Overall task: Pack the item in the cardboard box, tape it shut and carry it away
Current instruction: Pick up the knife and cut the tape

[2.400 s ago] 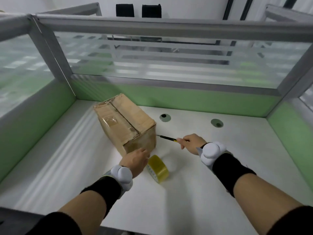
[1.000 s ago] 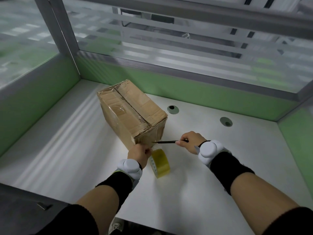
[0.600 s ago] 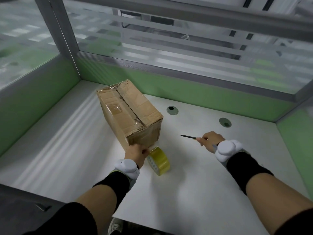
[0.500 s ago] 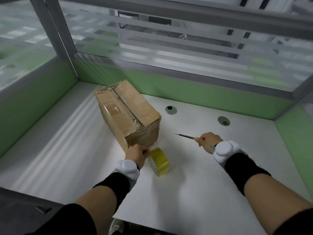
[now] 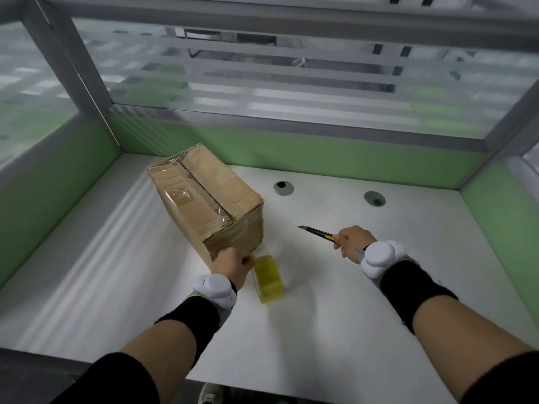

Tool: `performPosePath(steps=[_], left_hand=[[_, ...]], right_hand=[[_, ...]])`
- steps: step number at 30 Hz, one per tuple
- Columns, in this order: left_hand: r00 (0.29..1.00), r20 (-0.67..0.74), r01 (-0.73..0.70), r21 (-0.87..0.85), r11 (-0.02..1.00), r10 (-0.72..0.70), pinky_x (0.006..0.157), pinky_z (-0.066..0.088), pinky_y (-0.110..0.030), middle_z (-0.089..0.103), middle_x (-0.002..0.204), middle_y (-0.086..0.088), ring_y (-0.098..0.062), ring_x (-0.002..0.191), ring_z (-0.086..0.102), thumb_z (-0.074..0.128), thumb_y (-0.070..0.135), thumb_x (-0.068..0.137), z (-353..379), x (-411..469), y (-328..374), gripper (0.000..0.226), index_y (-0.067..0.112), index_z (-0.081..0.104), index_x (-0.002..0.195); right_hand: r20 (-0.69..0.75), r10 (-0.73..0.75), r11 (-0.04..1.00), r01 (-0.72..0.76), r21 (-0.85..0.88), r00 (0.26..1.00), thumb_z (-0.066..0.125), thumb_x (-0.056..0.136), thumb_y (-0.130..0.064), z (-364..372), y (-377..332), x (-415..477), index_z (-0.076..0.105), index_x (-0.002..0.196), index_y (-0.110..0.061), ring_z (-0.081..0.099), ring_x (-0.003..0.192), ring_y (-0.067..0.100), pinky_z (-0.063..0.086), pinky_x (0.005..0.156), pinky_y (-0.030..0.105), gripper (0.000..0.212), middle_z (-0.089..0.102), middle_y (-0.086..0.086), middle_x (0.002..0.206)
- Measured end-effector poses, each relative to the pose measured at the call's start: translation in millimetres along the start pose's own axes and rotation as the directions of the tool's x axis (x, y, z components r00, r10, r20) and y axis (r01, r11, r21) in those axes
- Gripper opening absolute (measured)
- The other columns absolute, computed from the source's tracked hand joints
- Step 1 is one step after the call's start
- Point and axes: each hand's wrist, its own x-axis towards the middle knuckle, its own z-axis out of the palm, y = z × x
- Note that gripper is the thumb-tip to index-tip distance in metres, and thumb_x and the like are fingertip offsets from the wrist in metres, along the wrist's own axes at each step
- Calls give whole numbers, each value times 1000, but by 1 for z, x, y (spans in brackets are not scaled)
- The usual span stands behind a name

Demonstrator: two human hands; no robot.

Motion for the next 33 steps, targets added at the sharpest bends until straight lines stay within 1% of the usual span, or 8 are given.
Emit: performPosePath(steps=[4,8,11,17,20,25,29,33], left_hand=[[999,13,-53,48,997,53,60,32,-26,52,69,-11,-31,69,49,57,20,87,0,-2,9,21,8,64,70],[992,28,-127,78,989,125,63,34,-26,66,82,-13,-33,84,60,58,20,86,1,0,18,16,10,68,79],[985,28,-172,92,981,170,61,31,-23,57,71,-7,-32,81,60,58,19,85,2,2,32,15,13,66,75],[975,33,-223,93,970,221,65,37,-24,70,91,-9,-31,87,62,56,20,85,3,10,53,15,16,70,86],[967,41,-256,93,962,253,64,37,-24,70,90,-10,-31,84,61,56,20,86,5,13,64,16,13,70,85],[951,59,-309,90,947,304,65,38,-24,70,89,-10,-30,83,62,55,19,87,9,15,84,17,11,70,86],[938,71,-345,84,935,340,64,39,-25,70,88,-10,-29,81,62,55,19,87,14,18,101,18,9,70,84],[922,96,-383,80,920,375,63,36,-23,70,84,-9,-27,79,61,55,19,87,20,19,116,18,8,69,83]], right_hand=[[11,20,996,-21,90,1000,37,98,-17,-2,3,-2,56,85,-10,51,68,24,38,71,24,24,58,9,75],[21,39,986,-42,159,999,36,98,-12,-3,8,-2,56,89,-7,47,54,17,39,59,26,22,54,5,64],[-10,56,979,-53,198,998,33,99,-14,-3,16,-2,49,73,-10,46,53,19,34,52,23,32,49,2,61],[-83,98,983,-84,164,992,35,99,-19,-6,29,2,61,109,3,54,92,28,36,76,27,36,60,18,99],[-130,119,983,-98,153,984,38,98,-34,-7,40,6,60,89,-4,55,91,29,38,76,29,38,66,18,110],[-237,193,970,-150,189,952,44,90,-54,-13,54,5,37,48,-14,45,63,26,29,51,25,58,46,2,55],[-275,235,958,-175,226,932,46,88,-53,-18,65,1,34,45,-16,43,65,26,24,46,25,59,38,1,50],[-264,276,944,-208,257,924,45,91,-45,-19,81,-3,38,47,-14,45,73,28,32,63,25,54,41,1,53]])
